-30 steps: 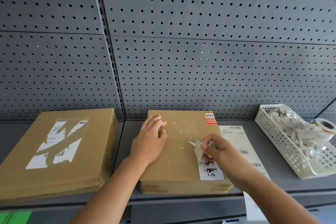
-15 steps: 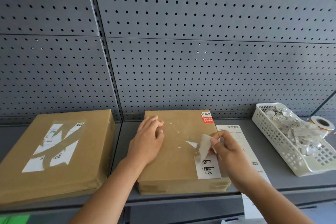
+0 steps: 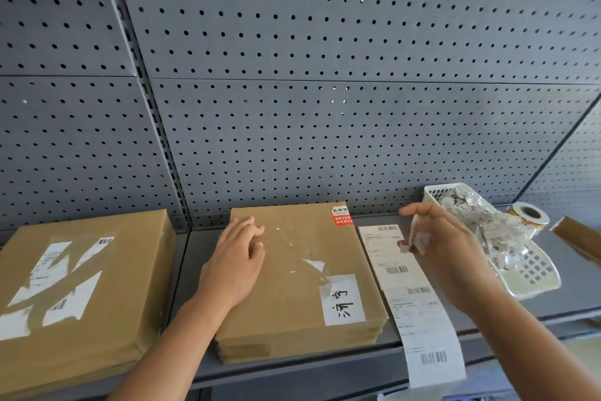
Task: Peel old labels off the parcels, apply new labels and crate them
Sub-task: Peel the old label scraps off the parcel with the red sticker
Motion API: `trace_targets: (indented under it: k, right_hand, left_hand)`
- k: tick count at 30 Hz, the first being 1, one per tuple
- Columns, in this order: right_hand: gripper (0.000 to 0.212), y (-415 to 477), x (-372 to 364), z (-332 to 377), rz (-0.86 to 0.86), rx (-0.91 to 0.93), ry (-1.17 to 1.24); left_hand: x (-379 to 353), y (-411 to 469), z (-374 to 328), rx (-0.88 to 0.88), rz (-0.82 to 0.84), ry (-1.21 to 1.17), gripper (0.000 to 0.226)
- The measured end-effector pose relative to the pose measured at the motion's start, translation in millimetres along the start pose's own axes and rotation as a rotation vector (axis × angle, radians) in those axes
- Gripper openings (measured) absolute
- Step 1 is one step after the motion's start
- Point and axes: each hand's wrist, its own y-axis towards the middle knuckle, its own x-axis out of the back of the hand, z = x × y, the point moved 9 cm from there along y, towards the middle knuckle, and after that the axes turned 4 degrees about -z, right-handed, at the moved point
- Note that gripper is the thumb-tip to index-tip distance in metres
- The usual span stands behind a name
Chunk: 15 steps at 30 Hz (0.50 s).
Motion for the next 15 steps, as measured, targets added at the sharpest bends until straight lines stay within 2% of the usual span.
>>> trace_targets:
  k: [5,6,10,13,15]
  right_hand:
    - [0.058,14.5,42.4,-11.4,0.013,-0.112,-0.001]
    - [0.058,16.4,53.4,-11.3,-0.009,-0.107,-0.030]
    - [0.042,22.4,97.4,7.3,-0.127,0.038,-0.387]
    - [0.029,27.9,136.0,9.3,-0.312,0.074,-0.394]
    - [0.034,28.5,157.2,16.4,-0.450,0.089,-0.478]
  left_hand:
    - [0.6,0.3,-0.8,-0.002,-0.003,-0.007,0.036]
    - [0.6,0.7,-0.6,-0.004,-0.003,-0.009,0.036]
    - [-0.7,2.1,1.1,-0.024,-0.010,-0.017,0.035]
    - [-2.6,3.6,2.0,-0.030,-0.009,-0.017,0.034]
    - [-3.3,4.2,2.6,-0.030,-0.009,-0.011,0.034]
